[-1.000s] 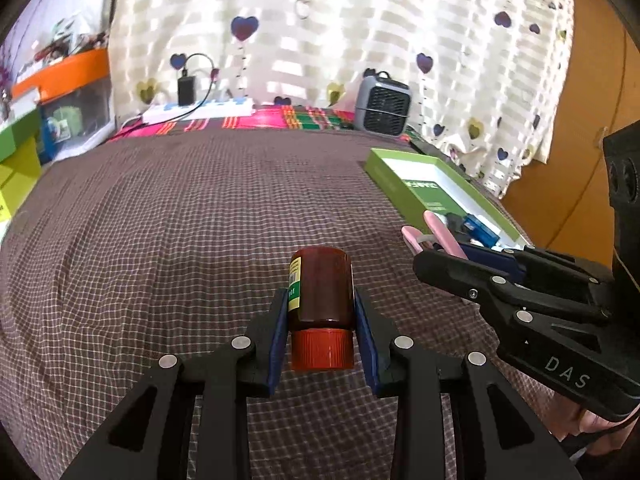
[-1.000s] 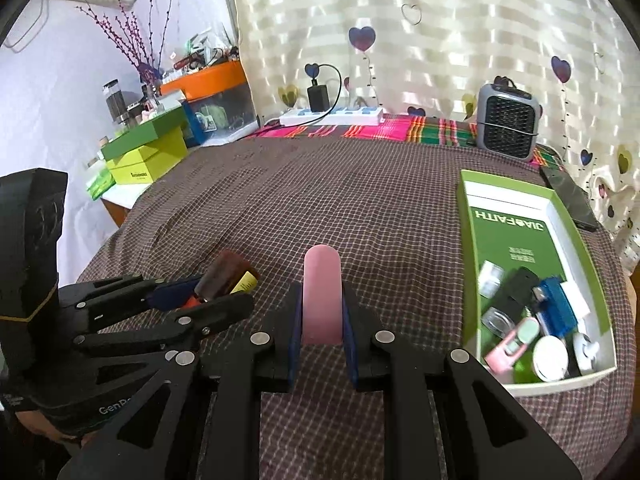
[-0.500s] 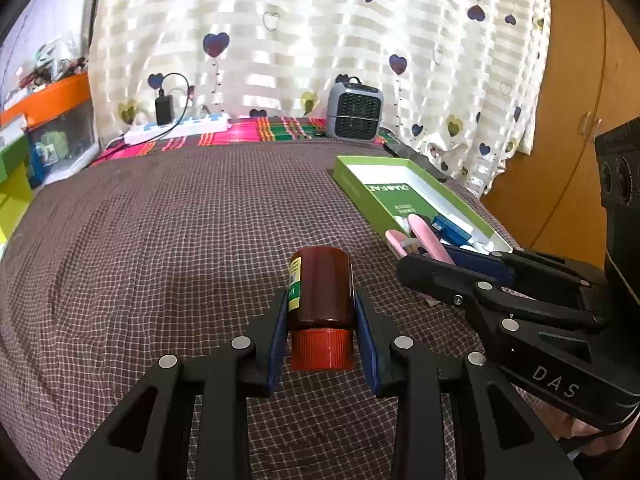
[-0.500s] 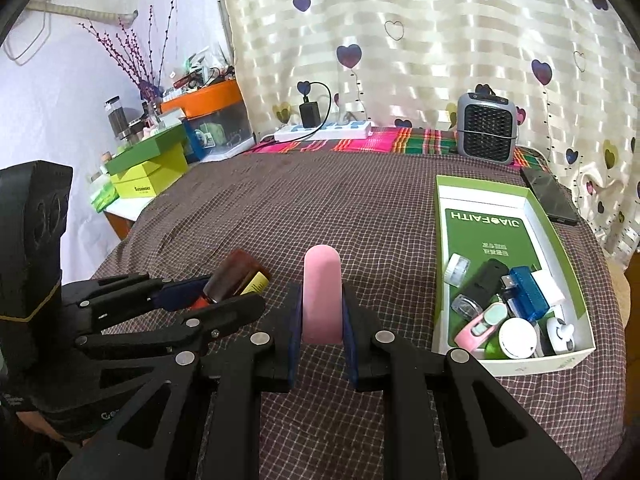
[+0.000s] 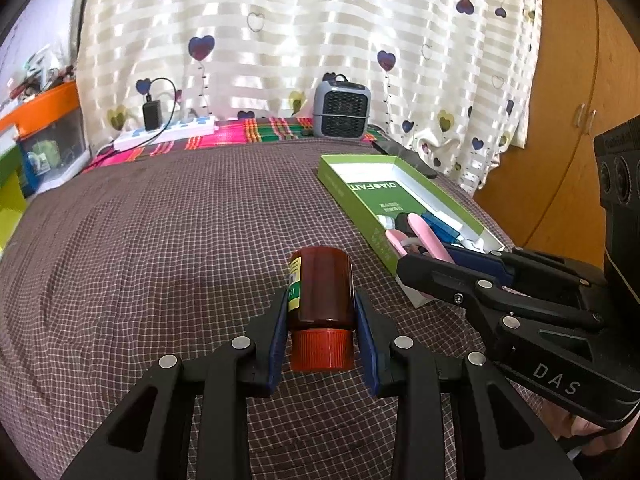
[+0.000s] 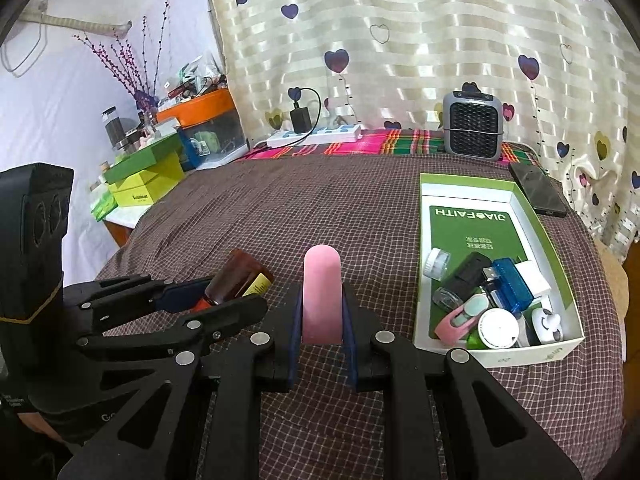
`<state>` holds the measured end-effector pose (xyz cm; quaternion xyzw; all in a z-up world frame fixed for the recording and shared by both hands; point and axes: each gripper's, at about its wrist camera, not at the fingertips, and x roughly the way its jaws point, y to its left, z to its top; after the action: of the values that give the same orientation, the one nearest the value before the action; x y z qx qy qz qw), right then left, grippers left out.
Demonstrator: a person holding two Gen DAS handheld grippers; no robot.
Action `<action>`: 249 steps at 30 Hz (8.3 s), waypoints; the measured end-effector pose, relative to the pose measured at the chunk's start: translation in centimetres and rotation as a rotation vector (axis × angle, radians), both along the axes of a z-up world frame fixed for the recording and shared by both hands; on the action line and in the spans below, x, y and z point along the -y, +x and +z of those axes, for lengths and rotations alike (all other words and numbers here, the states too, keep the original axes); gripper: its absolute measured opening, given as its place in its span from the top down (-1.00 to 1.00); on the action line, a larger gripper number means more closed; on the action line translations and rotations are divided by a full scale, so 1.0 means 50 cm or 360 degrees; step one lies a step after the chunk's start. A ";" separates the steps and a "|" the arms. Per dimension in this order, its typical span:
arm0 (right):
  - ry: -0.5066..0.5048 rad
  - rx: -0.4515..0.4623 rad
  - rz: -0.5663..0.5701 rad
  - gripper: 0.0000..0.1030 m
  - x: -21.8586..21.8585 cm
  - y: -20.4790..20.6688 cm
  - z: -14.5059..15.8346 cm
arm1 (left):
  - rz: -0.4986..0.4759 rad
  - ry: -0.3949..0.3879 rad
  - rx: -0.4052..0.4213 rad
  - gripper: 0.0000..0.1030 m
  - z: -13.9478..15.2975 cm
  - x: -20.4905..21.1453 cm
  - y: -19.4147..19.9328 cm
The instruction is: Organize rigid objects
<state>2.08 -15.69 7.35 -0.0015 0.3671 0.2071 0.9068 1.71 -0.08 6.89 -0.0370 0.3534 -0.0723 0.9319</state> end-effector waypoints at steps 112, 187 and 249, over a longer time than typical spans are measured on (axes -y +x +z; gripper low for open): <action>-0.0054 -0.0126 -0.0487 0.59 0.254 0.123 -0.070 | -0.0304 -0.0093 -0.0108 0.40 -0.069 0.221 0.223; -0.0317 -0.0196 -0.0406 0.44 0.203 0.013 -0.113 | -0.0161 0.0187 -0.0179 0.40 -0.124 0.238 0.087; -0.0317 -0.0193 -0.0419 0.44 0.204 0.011 -0.114 | -0.0154 0.0190 -0.0176 0.40 -0.124 0.238 0.084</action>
<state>2.63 -25.90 1.65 -0.0308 0.4369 0.0490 0.8977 5.91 -12.01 0.68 0.0318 0.4093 -0.0939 0.9070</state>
